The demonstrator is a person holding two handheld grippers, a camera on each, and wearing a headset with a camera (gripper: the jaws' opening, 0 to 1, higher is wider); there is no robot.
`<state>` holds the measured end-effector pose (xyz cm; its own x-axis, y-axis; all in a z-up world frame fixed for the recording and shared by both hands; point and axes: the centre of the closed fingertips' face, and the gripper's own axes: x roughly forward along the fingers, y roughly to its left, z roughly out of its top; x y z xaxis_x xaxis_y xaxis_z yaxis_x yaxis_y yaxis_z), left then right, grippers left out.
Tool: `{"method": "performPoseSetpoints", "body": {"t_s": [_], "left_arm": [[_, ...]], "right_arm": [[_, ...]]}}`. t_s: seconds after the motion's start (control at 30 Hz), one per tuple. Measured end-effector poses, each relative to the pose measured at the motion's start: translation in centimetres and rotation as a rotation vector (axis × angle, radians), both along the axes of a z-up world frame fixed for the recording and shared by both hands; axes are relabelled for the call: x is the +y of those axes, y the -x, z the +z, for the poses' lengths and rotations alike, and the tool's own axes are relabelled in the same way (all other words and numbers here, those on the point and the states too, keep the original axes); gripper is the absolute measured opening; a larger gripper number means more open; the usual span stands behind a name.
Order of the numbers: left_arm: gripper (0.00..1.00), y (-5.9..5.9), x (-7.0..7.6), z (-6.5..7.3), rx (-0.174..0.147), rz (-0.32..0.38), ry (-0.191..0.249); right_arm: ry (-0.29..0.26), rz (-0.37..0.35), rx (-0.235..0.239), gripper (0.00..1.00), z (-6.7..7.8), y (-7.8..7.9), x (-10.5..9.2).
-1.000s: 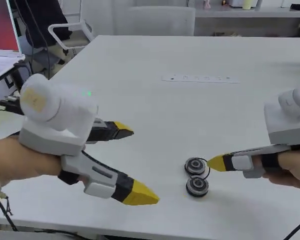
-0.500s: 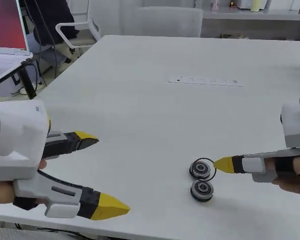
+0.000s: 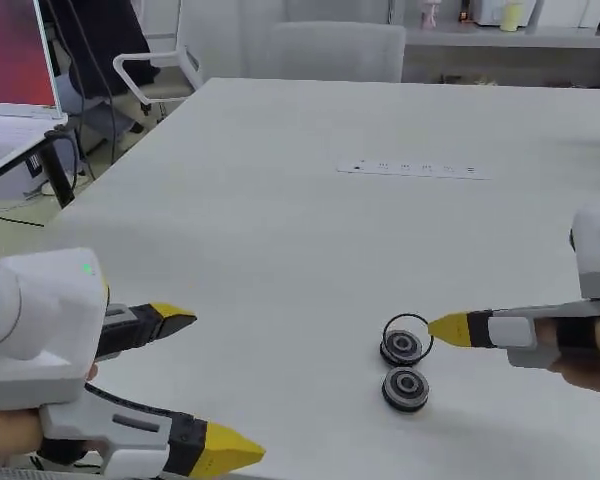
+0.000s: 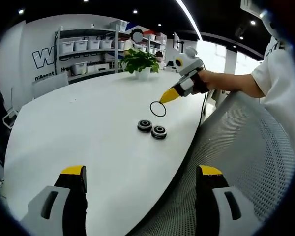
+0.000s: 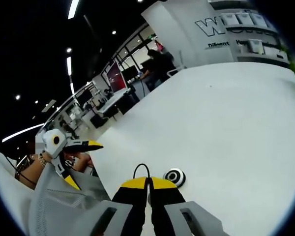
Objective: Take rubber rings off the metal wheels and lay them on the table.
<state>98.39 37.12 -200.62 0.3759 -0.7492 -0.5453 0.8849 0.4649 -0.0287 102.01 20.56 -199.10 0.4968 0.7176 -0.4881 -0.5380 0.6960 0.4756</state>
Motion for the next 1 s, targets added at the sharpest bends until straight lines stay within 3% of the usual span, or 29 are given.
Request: {"method": "performPoseSetpoints", "body": {"t_s": [0.13,0.27,0.6,0.77,0.9,1.0], "left_arm": [[0.90,-0.1,0.2,-0.2,-0.014,-0.006,-0.021],[0.92,0.0,0.1,-0.2,-0.002,-0.004,-0.004],[0.99,0.1,-0.1,0.0,-0.006,-0.007,0.006],[0.99,0.2,-0.3,0.2,-0.005,-0.008,0.023],[0.98,0.2,-0.3,0.2,-0.011,-0.012,0.019],[0.98,0.2,-0.2,0.1,-0.009,-0.012,0.009]], "right_arm": [[-0.009,-0.018,-0.019,0.00,0.7,-0.3,0.0],[-0.018,-0.021,-0.039,0.00,1.4,-0.4,0.3],[-0.025,0.000,-0.073,0.00,2.3,-0.3,1.4],[0.022,0.015,-0.097,0.00,2.3,-0.4,1.9],[0.010,0.043,-0.104,0.00,2.5,-0.1,3.2],[0.053,0.075,-0.120,0.00,2.0,0.2,3.8]]}}
